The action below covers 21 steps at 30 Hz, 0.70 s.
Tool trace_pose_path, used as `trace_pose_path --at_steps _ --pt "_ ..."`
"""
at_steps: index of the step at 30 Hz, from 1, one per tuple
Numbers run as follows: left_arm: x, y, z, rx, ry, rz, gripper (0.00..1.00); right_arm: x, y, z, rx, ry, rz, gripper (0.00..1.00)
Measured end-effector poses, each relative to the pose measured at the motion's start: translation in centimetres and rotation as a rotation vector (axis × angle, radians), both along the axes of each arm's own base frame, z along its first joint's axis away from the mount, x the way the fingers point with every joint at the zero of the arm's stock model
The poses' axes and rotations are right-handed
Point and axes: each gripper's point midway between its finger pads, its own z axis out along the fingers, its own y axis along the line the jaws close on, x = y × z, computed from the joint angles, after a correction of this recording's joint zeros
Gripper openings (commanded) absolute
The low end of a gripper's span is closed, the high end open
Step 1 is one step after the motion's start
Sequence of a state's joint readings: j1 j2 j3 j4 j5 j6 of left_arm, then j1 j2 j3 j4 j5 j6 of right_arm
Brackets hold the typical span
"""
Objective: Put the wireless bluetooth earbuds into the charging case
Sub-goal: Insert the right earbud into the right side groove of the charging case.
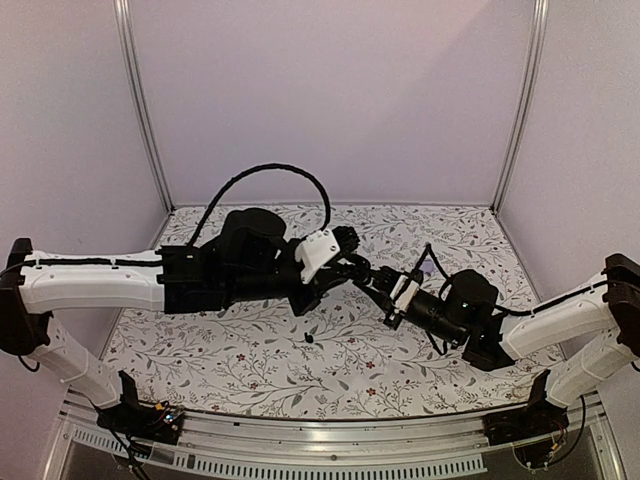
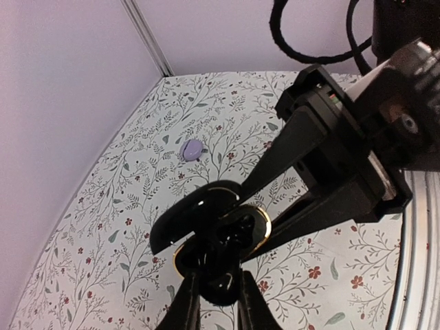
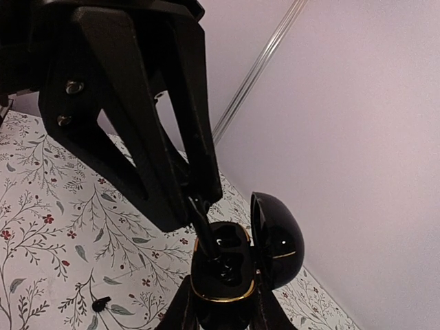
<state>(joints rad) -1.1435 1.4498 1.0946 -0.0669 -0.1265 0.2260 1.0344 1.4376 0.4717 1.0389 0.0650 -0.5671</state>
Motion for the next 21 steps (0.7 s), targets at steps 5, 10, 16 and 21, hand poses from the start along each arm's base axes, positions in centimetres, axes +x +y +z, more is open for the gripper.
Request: trace_pose_path --at_steps 5,10,16,21 --pt "0.18 -0.35 0.11 -0.006 0.002 0.004 0.03 -0.08 0.25 0.44 0.007 -0.006 0.003 0.0" --pt "0.32 -0.39 0.07 -0.005 0.002 0.013 0.03 -0.04 0.34 0.22 -0.001 -0.006 0.001 0.0" --pt "0.43 -0.38 -0.1 0.0 0.003 0.018 0.03 0.05 0.37 -0.01 -0.011 -0.008 -0.004 0.0" --pt "0.44 -0.39 -0.05 -0.001 0.002 0.019 0.03 0.35 0.55 -0.02 -0.017 -0.004 -0.014 0.0"
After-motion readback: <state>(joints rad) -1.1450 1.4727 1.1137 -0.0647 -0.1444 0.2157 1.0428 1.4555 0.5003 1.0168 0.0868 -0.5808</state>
